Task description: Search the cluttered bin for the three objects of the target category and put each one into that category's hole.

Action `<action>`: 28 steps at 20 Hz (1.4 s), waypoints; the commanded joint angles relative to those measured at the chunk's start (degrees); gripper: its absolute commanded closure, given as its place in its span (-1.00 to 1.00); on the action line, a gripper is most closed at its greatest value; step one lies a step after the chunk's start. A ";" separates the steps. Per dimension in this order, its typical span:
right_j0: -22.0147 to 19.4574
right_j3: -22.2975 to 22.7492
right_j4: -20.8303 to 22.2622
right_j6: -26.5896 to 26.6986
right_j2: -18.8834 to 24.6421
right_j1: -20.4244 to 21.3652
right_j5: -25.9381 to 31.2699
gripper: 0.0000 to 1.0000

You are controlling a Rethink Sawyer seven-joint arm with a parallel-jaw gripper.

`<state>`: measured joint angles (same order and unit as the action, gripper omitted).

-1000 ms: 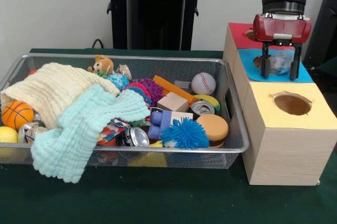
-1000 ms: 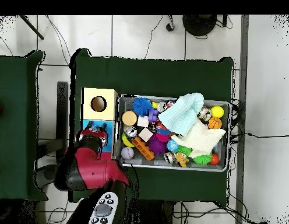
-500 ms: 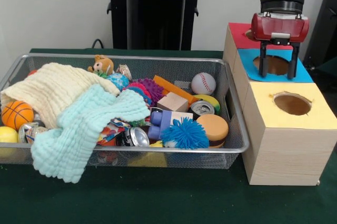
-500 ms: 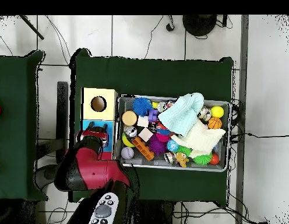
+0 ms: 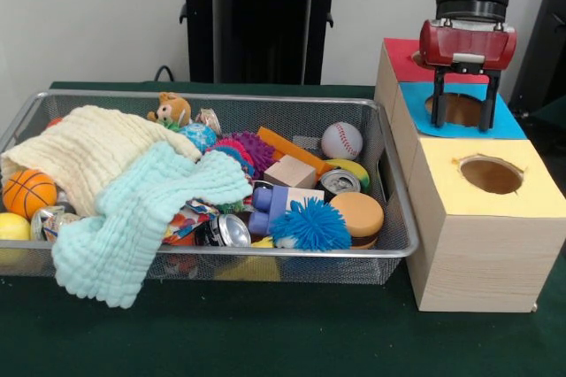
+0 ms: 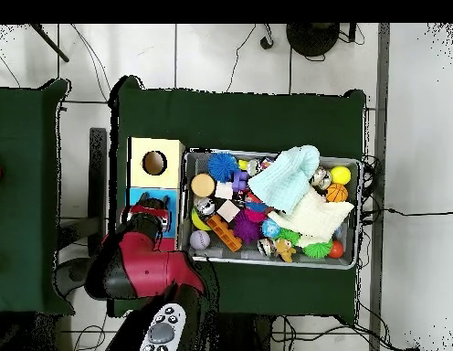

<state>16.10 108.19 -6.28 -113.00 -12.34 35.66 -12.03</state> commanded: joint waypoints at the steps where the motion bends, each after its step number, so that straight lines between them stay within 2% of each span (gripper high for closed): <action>1: -0.50 -0.17 1.74 -3.37 0.58 -1.60 9.68 -1.00; 28: 0.97 -1.26 0.91 -4.47 -0.35 -3.46 9.20 -1.00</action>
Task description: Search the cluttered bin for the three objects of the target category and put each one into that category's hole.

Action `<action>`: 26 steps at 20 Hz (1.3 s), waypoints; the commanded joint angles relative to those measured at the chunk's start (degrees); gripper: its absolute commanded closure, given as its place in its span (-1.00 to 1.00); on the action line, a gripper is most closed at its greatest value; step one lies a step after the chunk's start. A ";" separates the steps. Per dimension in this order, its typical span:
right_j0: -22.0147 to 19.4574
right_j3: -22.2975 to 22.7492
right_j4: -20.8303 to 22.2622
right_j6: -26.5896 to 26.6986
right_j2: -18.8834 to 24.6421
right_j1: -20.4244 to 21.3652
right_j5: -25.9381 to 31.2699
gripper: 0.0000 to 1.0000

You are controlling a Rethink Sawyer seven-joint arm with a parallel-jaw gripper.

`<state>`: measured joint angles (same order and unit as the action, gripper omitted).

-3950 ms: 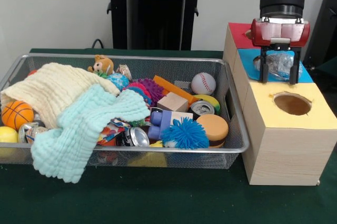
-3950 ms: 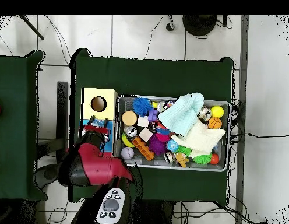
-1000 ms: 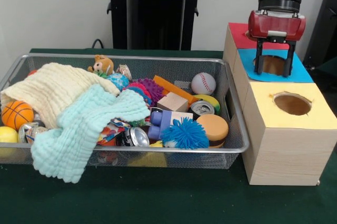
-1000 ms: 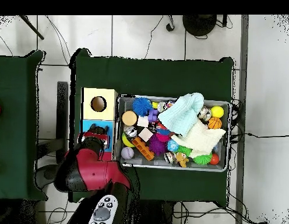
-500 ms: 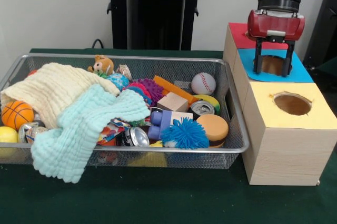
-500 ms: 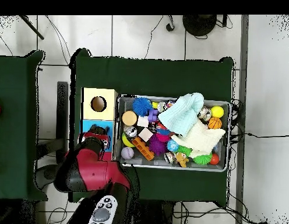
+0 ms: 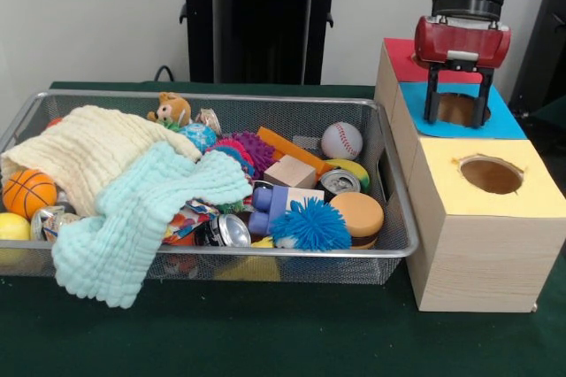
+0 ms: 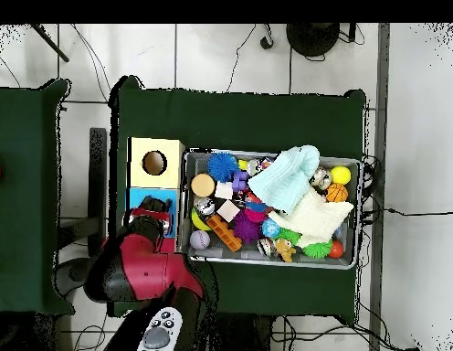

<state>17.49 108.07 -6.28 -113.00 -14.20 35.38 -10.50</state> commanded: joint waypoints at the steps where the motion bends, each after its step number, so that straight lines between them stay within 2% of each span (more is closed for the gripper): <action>1: -0.48 -1.18 0.97 -4.46 1.56 -3.28 7.53 -1.00; 21: -0.11 -1.22 0.49 -5.09 0.98 -3.73 7.79 -1.00; 24: -1.38 -0.64 0.83 -5.04 1.46 -2.35 8.67 -1.00; 26: -4.09 0.44 1.71 -5.04 3.35 -0.59 9.37 -1.00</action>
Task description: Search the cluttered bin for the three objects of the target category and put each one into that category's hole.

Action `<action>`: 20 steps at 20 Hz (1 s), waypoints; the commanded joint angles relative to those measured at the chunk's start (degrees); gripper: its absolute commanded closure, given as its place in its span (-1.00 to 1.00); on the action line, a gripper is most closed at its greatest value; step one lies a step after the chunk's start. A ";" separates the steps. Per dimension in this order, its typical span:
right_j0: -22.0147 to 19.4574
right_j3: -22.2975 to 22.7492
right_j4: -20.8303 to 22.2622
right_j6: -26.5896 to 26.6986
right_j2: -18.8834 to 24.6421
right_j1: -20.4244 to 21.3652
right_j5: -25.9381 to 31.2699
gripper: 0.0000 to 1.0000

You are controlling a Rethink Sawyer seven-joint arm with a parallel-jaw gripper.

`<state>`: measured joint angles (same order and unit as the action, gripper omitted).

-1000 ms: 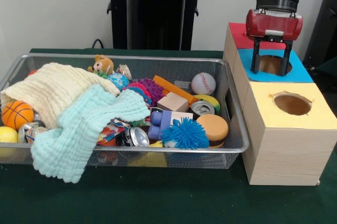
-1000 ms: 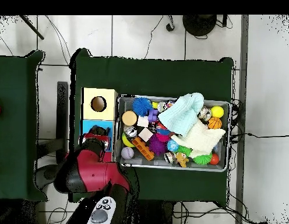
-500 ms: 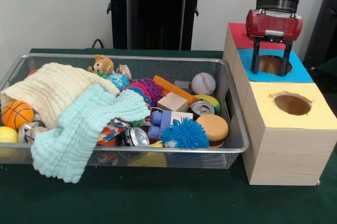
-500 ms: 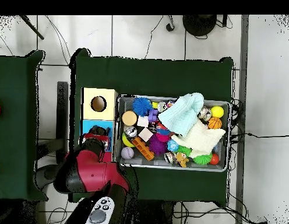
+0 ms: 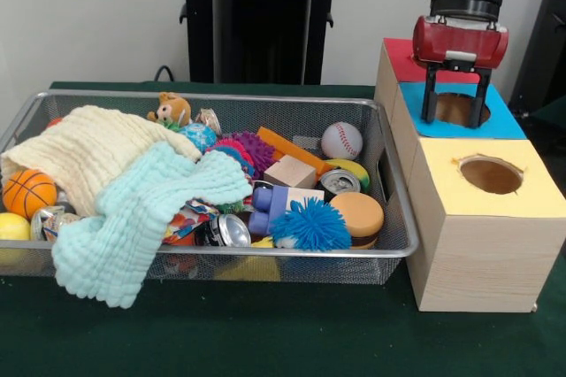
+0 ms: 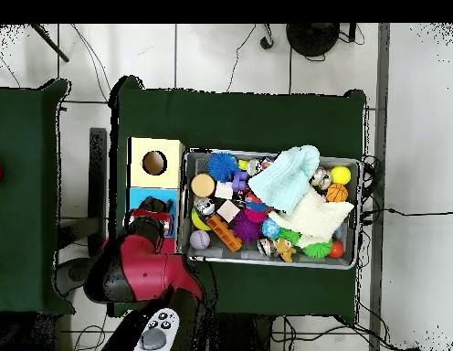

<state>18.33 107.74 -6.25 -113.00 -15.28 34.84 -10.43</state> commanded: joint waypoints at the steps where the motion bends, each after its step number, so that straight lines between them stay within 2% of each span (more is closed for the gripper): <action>1: -6.53 1.60 2.09 -5.29 5.70 0.87 9.42 -1.00; 8: -18.24 8.18 5.39 -1.97 14.20 11.39 17.21 -1.00; 10: -21.72 9.35 6.56 -0.76 16.54 13.30 18.30 -1.00; 13: -25.53 9.67 9.03 0.65 17.58 14.36 17.89 -1.00; 20: -31.67 5.00 14.94 2.53 19.37 10.42 15.50 -1.00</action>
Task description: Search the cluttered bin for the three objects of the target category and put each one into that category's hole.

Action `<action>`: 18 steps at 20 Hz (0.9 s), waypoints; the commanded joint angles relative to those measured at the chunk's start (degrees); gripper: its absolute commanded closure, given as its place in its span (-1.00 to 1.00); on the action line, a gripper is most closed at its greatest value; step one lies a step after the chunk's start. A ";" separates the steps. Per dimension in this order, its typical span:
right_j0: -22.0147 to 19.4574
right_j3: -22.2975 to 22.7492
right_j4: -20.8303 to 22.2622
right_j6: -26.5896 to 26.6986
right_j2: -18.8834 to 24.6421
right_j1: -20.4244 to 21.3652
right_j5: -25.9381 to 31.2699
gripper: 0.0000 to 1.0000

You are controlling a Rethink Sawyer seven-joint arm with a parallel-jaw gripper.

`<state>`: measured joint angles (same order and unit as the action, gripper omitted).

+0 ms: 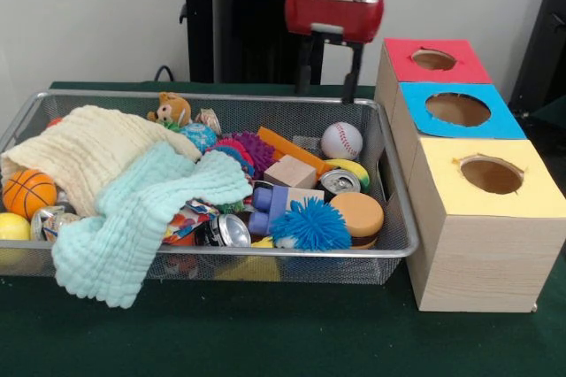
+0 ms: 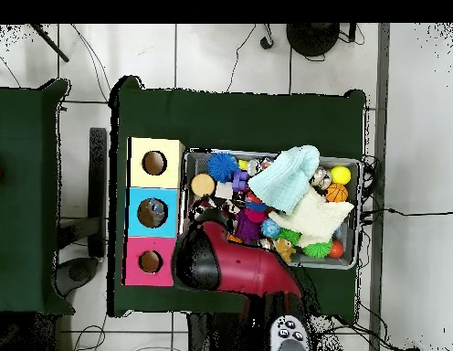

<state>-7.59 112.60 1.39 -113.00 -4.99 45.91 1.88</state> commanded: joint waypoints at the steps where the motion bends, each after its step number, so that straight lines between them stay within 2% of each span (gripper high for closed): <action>1: -6.62 -0.54 8.15 2.76 9.28 -1.02 3.07 -1.00; 7: -8.11 -3.76 11.79 1.62 9.82 -4.70 0.96 -1.00; 12: -6.54 -3.78 13.45 -1.10 8.63 -6.64 -2.13 -1.00; 18: -7.37 -3.79 15.63 -1.84 8.13 -7.39 -3.28 -1.00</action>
<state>-13.87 112.02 12.75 -113.00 -2.00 40.77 1.87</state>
